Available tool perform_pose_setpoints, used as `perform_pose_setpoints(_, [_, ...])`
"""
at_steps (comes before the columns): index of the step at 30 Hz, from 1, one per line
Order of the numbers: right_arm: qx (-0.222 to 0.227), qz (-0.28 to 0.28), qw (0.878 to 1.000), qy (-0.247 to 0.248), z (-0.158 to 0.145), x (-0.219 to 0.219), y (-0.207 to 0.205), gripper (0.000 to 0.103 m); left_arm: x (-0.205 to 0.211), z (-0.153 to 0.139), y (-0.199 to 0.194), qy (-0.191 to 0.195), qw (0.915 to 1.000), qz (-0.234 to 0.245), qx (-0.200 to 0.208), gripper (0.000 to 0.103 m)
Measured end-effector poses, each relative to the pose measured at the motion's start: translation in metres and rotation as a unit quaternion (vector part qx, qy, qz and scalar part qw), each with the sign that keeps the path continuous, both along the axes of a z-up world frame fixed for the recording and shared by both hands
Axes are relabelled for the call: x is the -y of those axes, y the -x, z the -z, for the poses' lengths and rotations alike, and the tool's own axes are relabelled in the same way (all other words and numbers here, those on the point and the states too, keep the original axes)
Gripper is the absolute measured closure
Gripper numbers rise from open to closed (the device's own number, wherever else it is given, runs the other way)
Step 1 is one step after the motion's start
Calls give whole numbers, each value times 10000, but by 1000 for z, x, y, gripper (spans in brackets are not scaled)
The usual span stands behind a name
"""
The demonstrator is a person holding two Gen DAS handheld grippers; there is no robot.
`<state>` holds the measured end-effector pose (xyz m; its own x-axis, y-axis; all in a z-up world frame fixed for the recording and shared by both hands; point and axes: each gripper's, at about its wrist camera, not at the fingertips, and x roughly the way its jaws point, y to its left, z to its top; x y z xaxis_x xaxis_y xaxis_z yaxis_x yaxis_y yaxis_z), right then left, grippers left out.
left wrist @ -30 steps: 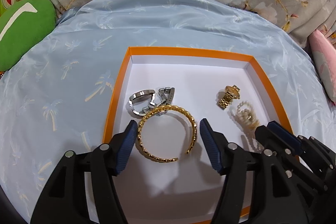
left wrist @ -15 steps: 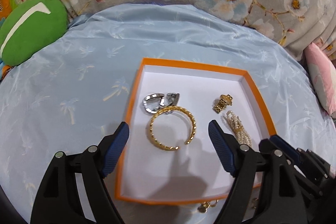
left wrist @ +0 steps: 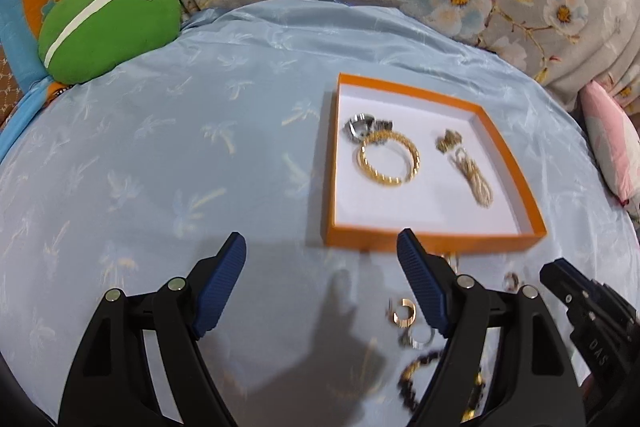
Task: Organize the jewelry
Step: 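Lift both open tools away from the orange box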
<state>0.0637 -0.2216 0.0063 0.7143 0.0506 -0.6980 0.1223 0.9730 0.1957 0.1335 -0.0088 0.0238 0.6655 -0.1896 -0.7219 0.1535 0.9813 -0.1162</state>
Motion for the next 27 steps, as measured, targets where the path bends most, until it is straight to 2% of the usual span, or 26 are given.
perform_pose_setpoints(4, [-81,23,10000,-24,6,-2,14,82,2,10,24,-106,9999,92,-33,28])
perform_pose_setpoints(11, [-134,-43,9999,13,14,-10,32,82,4,23,50,34,9995,245,-175,28])
perform_pose_setpoints(15, [-138,-47,9999,37,15,-13,39,82,4,26,58,59,9994,279,-210,27])
perform_pose_setpoints(18, [-145,-6,9999,4,15,-12,40,77,2,27,62,144,9991,284,-267,24])
perform_pose_setpoints(27, [-230,-65,9997,-12,17,-14,31,77,3,30,70,153,9988,323,-337,23])
